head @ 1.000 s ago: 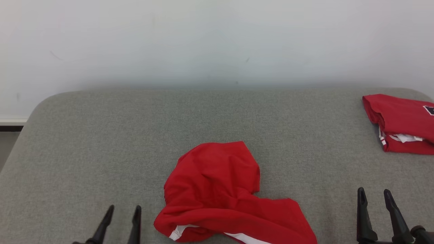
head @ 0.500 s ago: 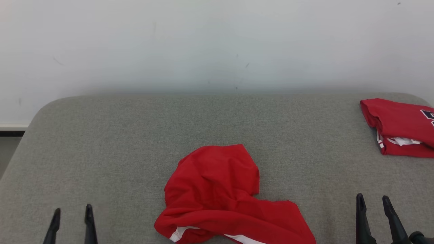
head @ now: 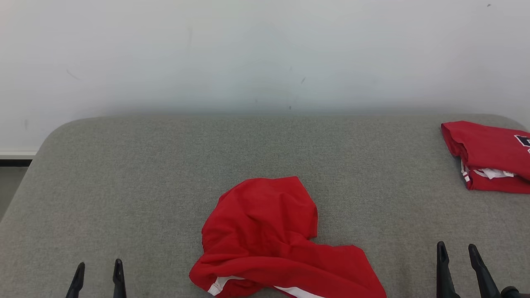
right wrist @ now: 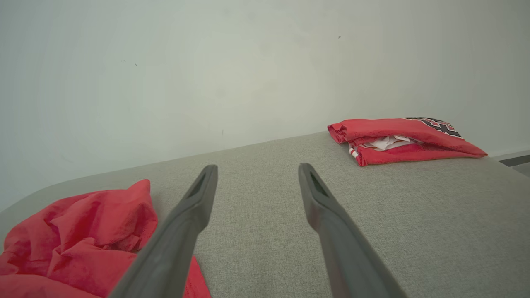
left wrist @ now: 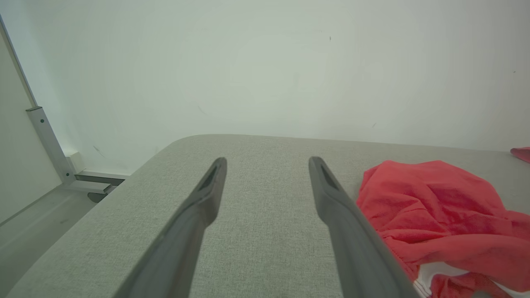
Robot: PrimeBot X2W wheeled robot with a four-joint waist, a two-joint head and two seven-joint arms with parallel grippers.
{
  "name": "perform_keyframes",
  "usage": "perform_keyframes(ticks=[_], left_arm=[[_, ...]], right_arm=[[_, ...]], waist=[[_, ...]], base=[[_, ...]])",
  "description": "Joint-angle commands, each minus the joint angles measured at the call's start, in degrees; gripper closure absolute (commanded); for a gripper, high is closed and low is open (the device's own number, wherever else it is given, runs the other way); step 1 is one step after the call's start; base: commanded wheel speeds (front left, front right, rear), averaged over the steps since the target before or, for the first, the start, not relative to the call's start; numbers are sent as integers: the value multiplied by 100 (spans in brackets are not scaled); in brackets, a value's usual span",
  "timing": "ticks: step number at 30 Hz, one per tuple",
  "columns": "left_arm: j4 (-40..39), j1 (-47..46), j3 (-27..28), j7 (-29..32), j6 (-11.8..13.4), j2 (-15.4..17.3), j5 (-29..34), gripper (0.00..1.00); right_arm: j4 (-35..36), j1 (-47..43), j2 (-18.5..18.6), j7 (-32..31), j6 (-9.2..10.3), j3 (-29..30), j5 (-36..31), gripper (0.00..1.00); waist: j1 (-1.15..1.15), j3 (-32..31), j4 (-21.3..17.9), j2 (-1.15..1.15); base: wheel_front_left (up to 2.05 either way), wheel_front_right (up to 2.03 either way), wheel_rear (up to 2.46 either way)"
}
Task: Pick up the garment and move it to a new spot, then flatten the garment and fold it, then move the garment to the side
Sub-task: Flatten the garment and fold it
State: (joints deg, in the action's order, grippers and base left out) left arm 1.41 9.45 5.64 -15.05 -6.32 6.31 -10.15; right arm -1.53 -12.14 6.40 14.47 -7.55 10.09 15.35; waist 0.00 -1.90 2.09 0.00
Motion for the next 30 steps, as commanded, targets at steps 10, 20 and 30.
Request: perform_keyframes(ticks=[10, 20, 30], left_arm=[[78, -8, -389, -17, -112, 334, 75, 0], [41, 8, -454, 1, -33, 547, 248, 0], [242, 144, -1004, 250, -106, 467, -367, 0]], right_arm=[[-61, -16, 63, 30, 16, -32, 80, 0], [-90, -50, 102, 37, 16, -62, 106, 0], [-129, -241, 336, -289, 16, -435, 159, 0]], waist=[[0, -41, -11, 0], [0, -85, 24, 0], [0, -82, 0, 0]], base=[[0, 0, 0], [0, 0, 0], [0, 0, 0]])
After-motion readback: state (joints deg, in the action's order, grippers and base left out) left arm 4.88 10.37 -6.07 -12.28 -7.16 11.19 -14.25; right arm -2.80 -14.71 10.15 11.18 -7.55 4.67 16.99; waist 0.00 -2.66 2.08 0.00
